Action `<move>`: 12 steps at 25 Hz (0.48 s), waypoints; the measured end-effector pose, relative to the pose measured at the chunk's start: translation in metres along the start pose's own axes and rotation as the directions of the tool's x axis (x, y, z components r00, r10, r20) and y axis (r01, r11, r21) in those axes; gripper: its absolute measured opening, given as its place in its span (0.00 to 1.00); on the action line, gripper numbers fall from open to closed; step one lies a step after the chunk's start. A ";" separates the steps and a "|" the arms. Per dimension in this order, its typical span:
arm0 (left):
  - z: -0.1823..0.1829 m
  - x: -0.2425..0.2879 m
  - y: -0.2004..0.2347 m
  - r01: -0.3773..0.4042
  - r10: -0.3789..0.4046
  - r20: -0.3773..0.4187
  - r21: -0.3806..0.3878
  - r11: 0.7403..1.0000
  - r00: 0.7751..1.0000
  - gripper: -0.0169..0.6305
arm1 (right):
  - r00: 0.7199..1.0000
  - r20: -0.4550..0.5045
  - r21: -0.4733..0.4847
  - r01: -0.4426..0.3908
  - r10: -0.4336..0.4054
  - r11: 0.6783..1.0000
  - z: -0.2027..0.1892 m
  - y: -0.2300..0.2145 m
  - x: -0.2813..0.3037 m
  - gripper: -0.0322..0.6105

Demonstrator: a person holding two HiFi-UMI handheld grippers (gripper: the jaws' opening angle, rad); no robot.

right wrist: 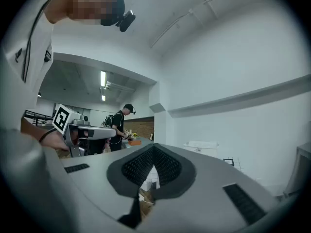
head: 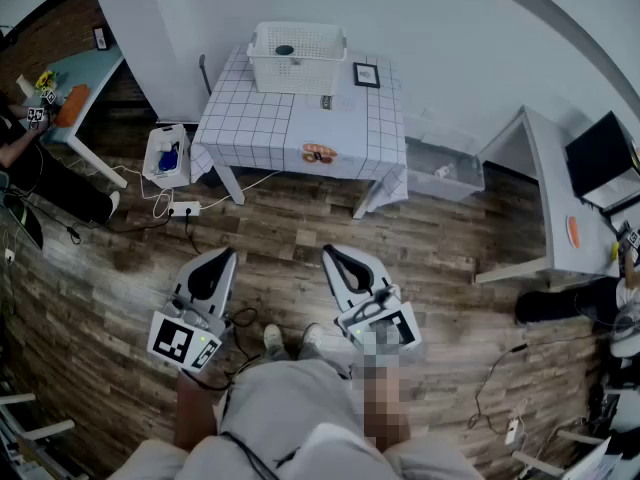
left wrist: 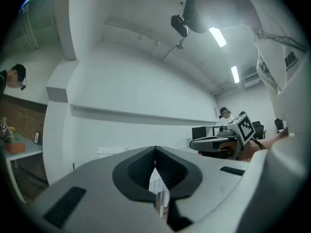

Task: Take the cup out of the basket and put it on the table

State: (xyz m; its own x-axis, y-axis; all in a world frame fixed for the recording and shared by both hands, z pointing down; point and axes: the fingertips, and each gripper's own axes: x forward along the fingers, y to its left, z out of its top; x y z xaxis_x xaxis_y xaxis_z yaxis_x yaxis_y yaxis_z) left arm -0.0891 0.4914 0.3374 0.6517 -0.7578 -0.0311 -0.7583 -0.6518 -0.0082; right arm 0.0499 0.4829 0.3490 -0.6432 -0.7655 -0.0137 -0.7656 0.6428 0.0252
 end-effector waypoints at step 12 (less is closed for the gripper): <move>-0.003 0.010 -0.006 -0.015 0.015 -0.010 -0.005 1.000 1.000 0.04 | 0.999 0.027 0.033 -0.018 0.017 0.999 0.000 -0.009 -0.001 0.07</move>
State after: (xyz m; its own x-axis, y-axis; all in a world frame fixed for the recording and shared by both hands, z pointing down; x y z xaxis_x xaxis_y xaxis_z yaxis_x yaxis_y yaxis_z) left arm -0.0784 0.4878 0.3406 0.6402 -0.7679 -0.0213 -0.7681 -0.6403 -0.0030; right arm 0.0574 0.4779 0.3487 -0.6562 -0.7535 -0.0407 -0.7539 0.6570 -0.0071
